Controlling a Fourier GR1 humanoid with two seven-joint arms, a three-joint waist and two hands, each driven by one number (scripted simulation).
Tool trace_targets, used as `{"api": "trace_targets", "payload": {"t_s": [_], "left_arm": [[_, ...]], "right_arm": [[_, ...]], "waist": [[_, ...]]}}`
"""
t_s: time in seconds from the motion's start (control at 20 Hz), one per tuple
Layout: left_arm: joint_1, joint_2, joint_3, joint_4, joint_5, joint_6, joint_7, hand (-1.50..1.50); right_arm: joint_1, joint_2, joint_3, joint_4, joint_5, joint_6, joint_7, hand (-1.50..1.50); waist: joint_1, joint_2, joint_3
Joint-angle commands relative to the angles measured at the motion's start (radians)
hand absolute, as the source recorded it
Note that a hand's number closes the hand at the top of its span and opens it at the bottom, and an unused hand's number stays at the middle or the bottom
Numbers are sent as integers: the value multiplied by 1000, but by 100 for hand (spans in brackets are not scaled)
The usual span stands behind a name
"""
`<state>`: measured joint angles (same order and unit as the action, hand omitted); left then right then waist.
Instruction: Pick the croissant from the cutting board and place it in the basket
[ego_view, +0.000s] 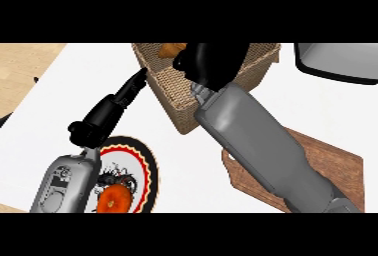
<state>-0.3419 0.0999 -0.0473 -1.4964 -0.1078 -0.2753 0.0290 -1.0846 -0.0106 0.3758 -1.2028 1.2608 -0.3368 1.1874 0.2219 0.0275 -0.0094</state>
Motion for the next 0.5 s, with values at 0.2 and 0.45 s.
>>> {"api": "trace_targets", "payload": {"t_s": [0.2, 0.45], "left_arm": [[-15, 6, 13, 7, -9, 13, 2, 0], [13, 14, 20, 9, -7, 11, -20, 0]], "right_arm": [[-168, 10, -127, 160, 111, -107, 255, 150], [-243, 10, -199, 252, 186, -120, 281, 150]], "waist": [[-22, 3, 2], [-33, 2, 1]]}}
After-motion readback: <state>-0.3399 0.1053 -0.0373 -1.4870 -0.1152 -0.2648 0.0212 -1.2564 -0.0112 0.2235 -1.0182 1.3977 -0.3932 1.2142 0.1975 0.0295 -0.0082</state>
